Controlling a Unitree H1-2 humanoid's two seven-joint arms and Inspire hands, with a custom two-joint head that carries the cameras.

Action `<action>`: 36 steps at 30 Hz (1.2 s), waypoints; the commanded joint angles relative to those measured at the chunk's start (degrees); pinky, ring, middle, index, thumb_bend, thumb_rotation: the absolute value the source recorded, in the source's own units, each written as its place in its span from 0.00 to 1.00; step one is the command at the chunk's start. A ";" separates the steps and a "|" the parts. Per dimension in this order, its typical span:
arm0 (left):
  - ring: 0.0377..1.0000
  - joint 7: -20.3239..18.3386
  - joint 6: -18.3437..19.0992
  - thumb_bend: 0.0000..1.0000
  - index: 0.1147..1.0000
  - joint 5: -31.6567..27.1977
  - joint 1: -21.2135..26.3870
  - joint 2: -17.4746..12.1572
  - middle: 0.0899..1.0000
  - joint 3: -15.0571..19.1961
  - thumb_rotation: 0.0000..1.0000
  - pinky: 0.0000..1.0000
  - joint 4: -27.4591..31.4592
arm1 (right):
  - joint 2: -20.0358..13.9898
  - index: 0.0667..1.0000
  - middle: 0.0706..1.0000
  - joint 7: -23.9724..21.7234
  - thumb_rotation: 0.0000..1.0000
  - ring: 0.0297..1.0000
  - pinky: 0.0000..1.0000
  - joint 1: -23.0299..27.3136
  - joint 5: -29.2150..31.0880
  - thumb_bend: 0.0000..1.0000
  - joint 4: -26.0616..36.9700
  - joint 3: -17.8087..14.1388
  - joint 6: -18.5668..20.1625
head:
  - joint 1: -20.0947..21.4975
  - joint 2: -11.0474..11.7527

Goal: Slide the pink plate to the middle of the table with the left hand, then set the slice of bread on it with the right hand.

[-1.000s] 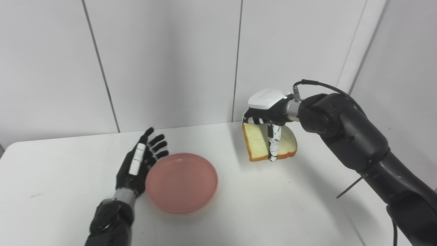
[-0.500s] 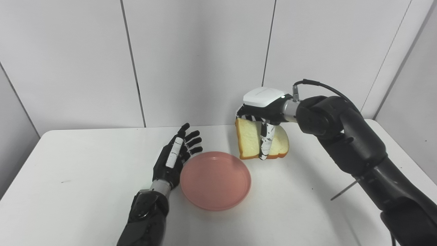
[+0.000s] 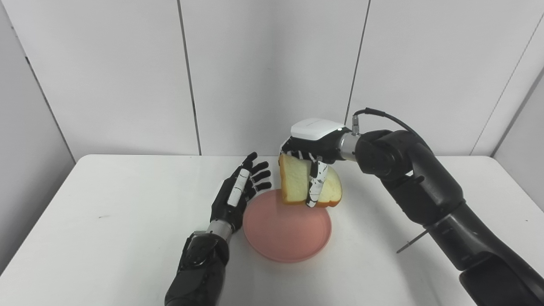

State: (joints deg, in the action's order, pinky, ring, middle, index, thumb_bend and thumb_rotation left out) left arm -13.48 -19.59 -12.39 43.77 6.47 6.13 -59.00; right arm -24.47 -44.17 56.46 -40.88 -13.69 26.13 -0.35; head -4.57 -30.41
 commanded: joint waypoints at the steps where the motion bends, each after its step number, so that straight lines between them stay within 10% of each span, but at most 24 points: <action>1: 0.78 -0.07 0.63 0.94 0.85 0.08 -2.09 0.18 0.78 -0.21 0.72 0.71 -0.48 | 0.60 0.61 0.44 2.04 0.00 0.39 0.34 2.06 0.37 0.57 0.27 -0.09 -1.38 | -0.54 -0.47; 36: 0.81 0.01 0.95 0.91 0.87 1.02 -3.91 -0.13 0.81 -1.26 0.77 0.71 1.62 | 4.91 0.63 0.45 6.92 0.00 0.46 0.42 -4.49 2.28 0.57 -4.24 1.04 -0.28 | 0.50 -1.27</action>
State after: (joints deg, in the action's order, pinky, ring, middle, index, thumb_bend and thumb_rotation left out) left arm -13.17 -18.42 -11.19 42.10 6.51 4.80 -55.76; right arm -19.71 -38.77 49.79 -39.21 -19.08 27.95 -0.44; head -4.04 -31.64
